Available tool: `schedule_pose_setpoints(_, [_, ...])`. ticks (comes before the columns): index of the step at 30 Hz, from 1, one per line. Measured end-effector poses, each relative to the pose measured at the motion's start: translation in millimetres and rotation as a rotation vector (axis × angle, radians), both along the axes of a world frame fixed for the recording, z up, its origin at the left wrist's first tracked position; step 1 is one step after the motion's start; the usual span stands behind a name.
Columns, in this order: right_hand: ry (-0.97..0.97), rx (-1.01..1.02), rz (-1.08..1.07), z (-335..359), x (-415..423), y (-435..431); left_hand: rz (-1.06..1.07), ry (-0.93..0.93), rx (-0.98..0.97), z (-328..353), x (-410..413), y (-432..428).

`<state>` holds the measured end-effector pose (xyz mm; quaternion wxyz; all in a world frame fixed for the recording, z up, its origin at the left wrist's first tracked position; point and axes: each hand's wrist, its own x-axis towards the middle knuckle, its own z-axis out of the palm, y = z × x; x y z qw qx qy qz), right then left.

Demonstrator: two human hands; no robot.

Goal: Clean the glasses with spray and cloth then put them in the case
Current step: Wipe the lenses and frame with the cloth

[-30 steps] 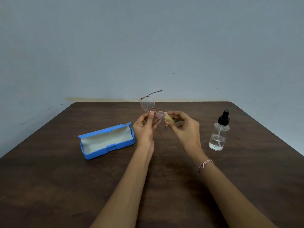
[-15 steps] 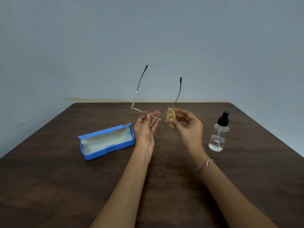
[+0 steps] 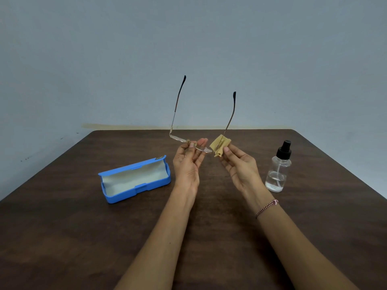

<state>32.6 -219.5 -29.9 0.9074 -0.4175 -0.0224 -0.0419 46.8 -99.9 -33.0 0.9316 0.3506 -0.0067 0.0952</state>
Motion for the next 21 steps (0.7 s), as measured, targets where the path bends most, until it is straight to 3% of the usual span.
schedule_pose_setpoints(4, [-0.026,0.012,0.007,0.9,0.3,-0.3,0.018,-0.027,0.015,-1.0,0.6,-0.3])
schedule_pose_setpoints(13, [-0.084,-0.383,-0.113,-2.7,-2.7,1.3,-0.018,-0.107,0.067,-2.7,0.2,-4.1])
schedule_pose_setpoints(21, [-0.146,-0.295,-0.294,9.4,-2.6,-5.2,-0.027,-0.125,0.16,-3.0,-1.7,-5.2])
